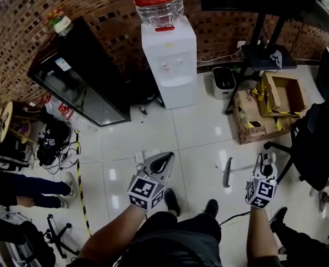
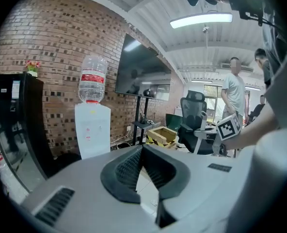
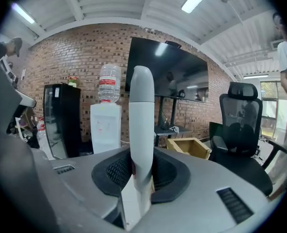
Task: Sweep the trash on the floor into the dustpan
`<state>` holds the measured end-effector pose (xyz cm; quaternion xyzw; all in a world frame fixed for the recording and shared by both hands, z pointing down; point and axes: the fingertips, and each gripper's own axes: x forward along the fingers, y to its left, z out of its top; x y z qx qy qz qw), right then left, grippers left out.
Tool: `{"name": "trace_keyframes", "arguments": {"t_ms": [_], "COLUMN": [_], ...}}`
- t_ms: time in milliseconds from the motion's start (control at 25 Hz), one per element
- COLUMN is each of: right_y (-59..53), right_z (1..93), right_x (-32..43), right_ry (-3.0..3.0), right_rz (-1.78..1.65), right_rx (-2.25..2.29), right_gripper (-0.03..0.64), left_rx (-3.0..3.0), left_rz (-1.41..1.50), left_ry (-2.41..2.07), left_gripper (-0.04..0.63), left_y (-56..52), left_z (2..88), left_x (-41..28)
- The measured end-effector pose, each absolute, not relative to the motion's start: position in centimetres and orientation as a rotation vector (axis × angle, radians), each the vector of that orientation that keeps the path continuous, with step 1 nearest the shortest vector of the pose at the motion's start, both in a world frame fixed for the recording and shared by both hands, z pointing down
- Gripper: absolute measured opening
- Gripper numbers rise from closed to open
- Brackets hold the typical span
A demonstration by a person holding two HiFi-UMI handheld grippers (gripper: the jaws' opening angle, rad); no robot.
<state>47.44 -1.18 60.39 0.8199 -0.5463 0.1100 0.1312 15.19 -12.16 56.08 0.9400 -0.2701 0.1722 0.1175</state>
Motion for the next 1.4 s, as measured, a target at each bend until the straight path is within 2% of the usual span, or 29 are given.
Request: {"name": "trace_keyframes", "arguments": {"t_ms": [960,1400], "right_y": [-15.1,-19.0], "right_z": [62.4,61.2], "right_x": [20.2,9.4], "right_ry": [-1.781,-1.908], "right_rz": [0.549,0.69], "right_rx": [2.14,2.083], "right_gripper": [0.1,0.1], "left_rx": [2.725,2.647], "left_rz": [0.393,0.363], "left_ry": [-1.025,-1.131], "left_gripper": [0.014,0.014], "left_y": [-21.9,-22.8], "left_z": [55.5,55.3], "left_x": [-5.7,-11.9]}}
